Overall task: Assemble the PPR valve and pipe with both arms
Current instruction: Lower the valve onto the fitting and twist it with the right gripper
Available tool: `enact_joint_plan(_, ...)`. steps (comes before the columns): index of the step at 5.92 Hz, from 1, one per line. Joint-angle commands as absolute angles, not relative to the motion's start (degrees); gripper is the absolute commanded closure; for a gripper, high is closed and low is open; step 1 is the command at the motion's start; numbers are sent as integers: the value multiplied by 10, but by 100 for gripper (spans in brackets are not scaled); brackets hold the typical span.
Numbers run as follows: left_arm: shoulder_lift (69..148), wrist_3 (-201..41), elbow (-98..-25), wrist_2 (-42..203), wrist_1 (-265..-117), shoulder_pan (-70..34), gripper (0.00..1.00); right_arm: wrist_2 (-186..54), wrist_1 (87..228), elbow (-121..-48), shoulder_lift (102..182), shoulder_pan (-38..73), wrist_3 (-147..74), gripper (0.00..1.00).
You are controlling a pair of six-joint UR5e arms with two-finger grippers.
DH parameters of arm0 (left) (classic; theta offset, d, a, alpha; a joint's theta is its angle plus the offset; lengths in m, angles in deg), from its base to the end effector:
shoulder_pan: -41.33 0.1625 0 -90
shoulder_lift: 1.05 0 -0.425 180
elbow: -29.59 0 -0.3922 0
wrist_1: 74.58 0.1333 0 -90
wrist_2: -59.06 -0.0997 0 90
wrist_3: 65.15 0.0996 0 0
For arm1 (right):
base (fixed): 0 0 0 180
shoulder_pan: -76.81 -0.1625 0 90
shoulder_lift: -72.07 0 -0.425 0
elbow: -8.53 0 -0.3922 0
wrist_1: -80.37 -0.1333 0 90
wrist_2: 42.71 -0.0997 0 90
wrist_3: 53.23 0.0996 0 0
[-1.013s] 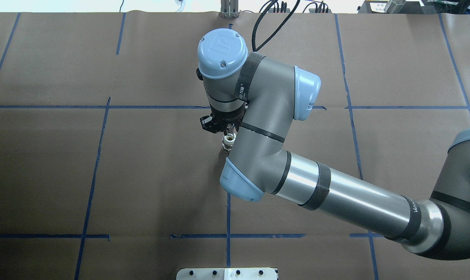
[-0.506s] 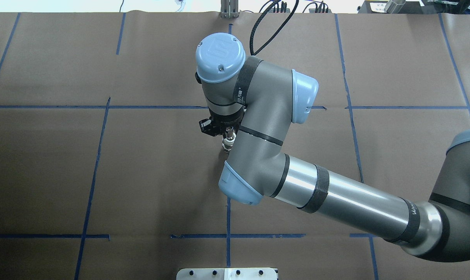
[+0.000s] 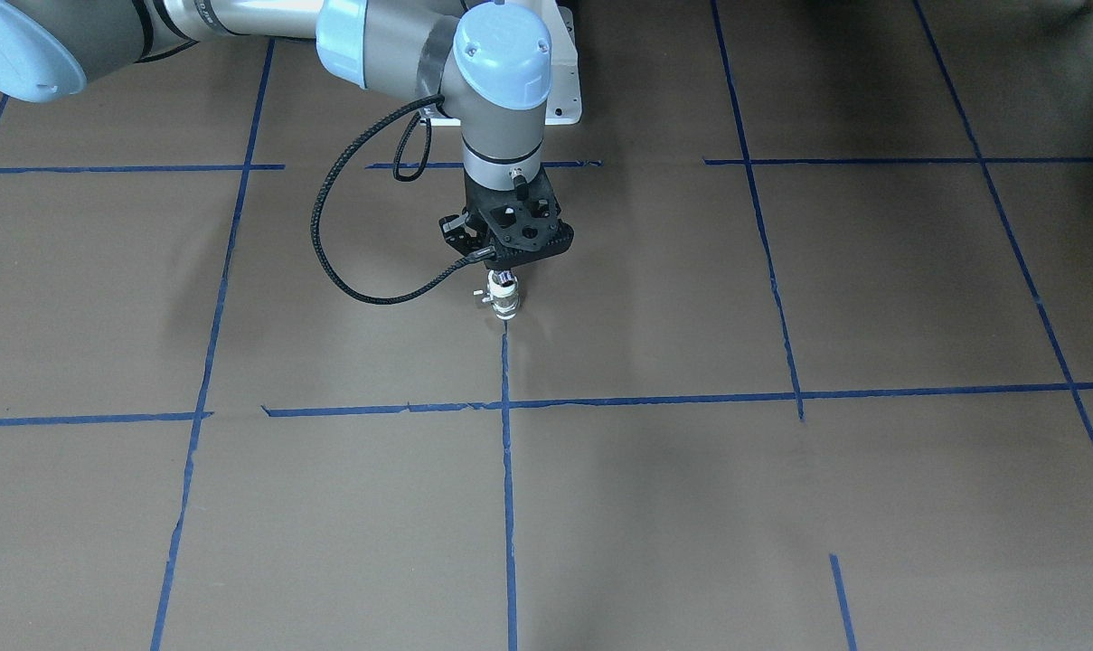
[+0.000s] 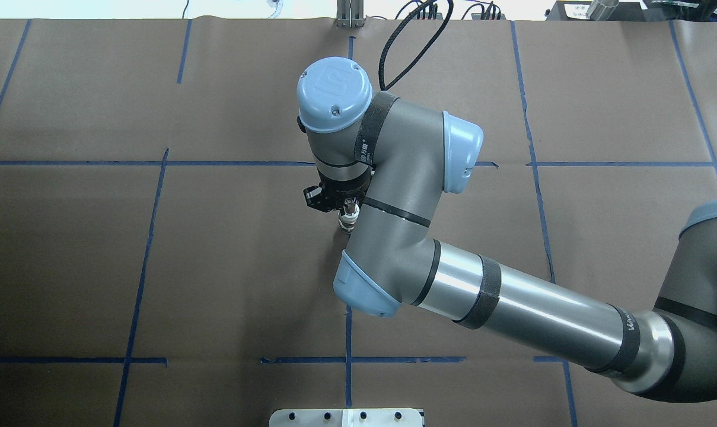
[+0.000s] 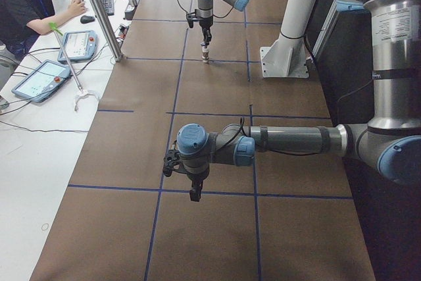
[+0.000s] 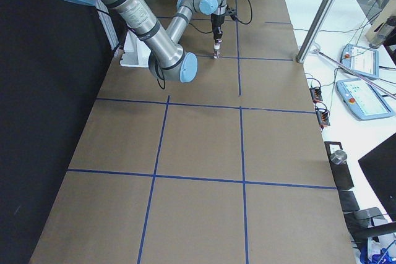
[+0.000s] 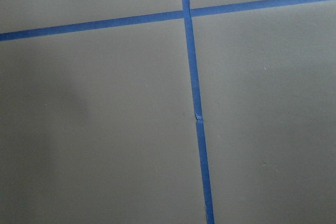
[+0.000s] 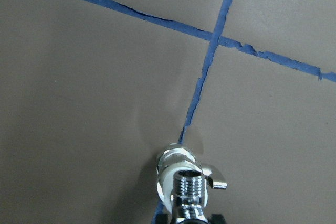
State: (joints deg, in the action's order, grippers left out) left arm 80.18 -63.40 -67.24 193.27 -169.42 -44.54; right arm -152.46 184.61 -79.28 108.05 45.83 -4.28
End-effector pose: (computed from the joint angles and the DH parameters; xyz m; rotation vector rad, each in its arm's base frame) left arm -0.0327 -0.4338 0.6621 0.0321 0.7727 0.1170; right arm -0.5681 -0.4573 0.1173 0.1135 -0.7228 -0.2809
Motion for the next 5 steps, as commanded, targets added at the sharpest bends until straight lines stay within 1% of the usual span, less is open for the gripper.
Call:
enact_joint_plan(1,802,-634,-673,1933,-1694,-445,0,-1523,1845,-791,1086,460,-43,100)
enact_joint_plan(3,802,-634,-673,1933,-1694,-445,0,-1522,1843,-787,1085,460,-43,97)
enact_joint_plan(4,802,-634,-673,1933,-1694,-445,0,-1523,1843,-787,1085,460,-44,85)
enact_joint_plan(5,802,-634,-672,1933,-1694,-445,0,-1523,1843,-786,1085,460,-43,78)
